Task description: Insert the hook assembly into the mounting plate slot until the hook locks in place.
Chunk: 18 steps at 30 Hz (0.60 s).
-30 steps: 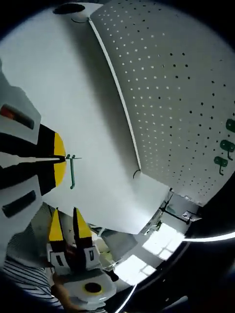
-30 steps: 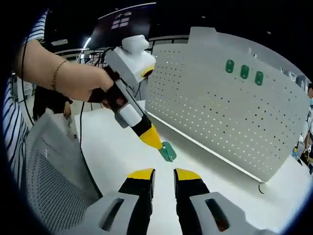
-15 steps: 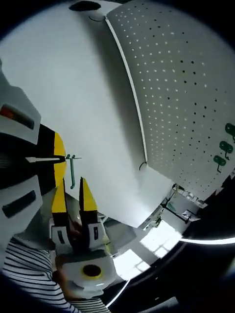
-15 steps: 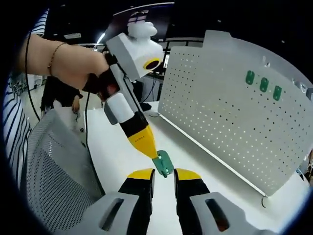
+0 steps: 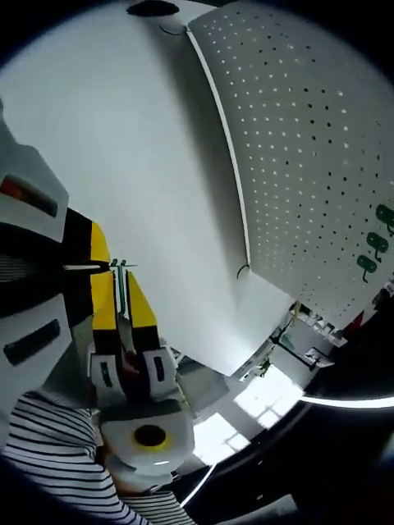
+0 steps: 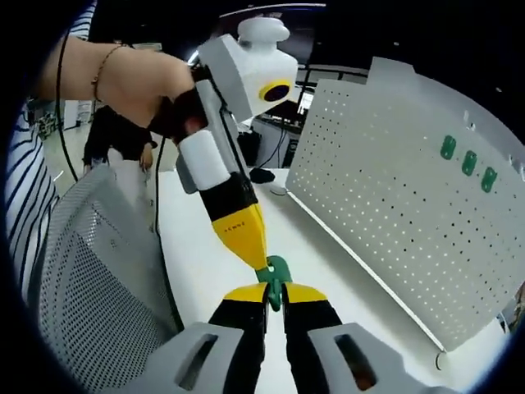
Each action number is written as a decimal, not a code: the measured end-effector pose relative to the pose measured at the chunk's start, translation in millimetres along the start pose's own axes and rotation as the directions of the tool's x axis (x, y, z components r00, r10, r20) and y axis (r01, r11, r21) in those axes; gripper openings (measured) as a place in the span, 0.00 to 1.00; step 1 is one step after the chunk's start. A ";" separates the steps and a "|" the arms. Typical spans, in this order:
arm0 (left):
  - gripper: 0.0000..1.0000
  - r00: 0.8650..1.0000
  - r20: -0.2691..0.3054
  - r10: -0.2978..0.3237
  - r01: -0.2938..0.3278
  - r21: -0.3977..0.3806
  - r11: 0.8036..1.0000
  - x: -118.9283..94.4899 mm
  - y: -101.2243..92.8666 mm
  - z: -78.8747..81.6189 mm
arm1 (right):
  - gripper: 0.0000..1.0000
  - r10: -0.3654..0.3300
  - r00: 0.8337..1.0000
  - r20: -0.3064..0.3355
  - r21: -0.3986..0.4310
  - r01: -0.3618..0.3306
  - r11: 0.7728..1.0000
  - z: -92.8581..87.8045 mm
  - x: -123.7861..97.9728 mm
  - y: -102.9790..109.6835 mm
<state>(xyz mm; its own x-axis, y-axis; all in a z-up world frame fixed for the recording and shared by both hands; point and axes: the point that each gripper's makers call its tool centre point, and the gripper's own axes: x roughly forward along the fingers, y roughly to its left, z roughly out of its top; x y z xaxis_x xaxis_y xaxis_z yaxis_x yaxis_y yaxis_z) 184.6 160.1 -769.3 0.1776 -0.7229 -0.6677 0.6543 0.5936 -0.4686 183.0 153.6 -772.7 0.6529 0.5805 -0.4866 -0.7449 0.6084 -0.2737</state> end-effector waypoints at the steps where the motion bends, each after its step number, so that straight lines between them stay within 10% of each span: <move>1: 0.01 1.000 0.001 0.000 0.000 -0.001 1.000 -0.5 -0.6 -0.1 | 0.04 0.000 1.000 0.002 -0.003 0.000 1.000 0.6 -0.3 0.3; 18: 0.01 0.999 0.007 -0.032 0.032 0.003 0.999 -7.0 -8.0 2.1 | 0.02 -0.012 0.999 0.033 -0.048 0.013 0.999 10.5 -7.5 0.6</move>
<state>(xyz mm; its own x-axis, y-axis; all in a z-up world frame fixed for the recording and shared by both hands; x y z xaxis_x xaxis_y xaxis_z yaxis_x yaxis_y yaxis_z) 179.7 159.6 -759.7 0.1616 -0.7442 -0.6481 0.6622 0.5687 -0.4880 179.0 155.3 -760.5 0.6659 0.5909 -0.4555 -0.7418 0.5897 -0.3195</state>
